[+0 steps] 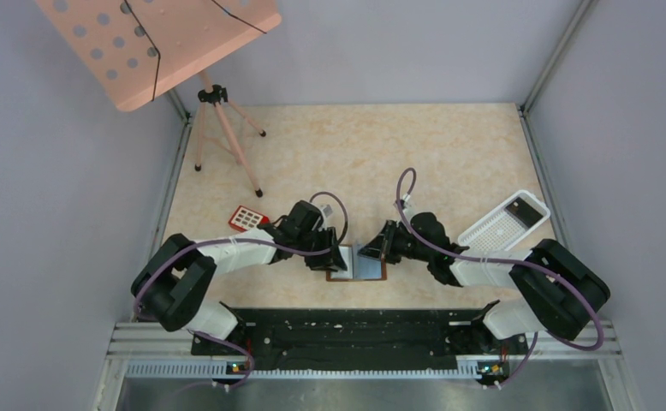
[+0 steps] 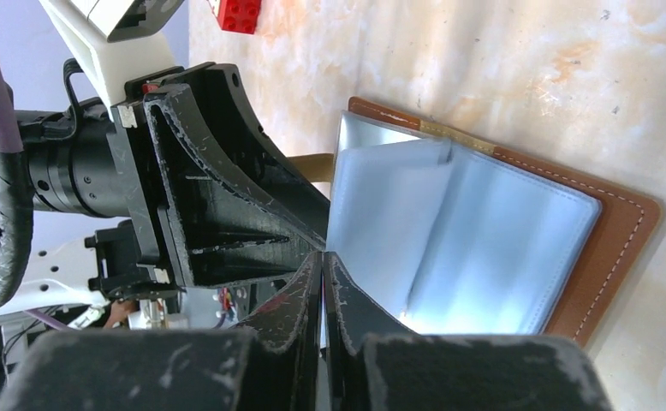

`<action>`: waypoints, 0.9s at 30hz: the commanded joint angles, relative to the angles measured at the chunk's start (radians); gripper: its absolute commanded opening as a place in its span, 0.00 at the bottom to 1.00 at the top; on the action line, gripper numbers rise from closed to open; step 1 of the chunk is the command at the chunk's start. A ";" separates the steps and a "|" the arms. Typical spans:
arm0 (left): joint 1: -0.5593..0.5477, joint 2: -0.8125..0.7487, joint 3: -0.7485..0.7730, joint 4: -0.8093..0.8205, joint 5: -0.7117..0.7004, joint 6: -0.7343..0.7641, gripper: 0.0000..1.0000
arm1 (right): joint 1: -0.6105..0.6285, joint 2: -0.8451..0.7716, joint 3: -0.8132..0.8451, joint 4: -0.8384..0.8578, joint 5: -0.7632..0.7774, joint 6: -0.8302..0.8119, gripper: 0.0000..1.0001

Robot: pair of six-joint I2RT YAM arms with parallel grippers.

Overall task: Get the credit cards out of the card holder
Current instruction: Remove the credit card from the card holder.

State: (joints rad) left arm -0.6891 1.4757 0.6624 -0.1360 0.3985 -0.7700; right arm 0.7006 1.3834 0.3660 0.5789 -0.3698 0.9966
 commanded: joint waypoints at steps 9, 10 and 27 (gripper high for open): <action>-0.001 -0.101 0.036 -0.056 -0.042 -0.006 0.42 | 0.018 0.015 -0.008 0.066 -0.013 0.000 0.00; -0.001 -0.104 0.039 -0.060 -0.043 -0.006 0.42 | 0.020 0.017 -0.006 0.060 -0.010 0.000 0.00; -0.001 -0.172 0.063 -0.130 -0.137 0.000 0.44 | 0.050 0.059 0.051 -0.035 0.035 -0.039 0.23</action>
State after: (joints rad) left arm -0.6891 1.3651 0.6846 -0.2424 0.3260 -0.7765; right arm 0.7284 1.4147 0.3695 0.5495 -0.3561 0.9871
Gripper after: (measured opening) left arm 0.436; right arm 0.219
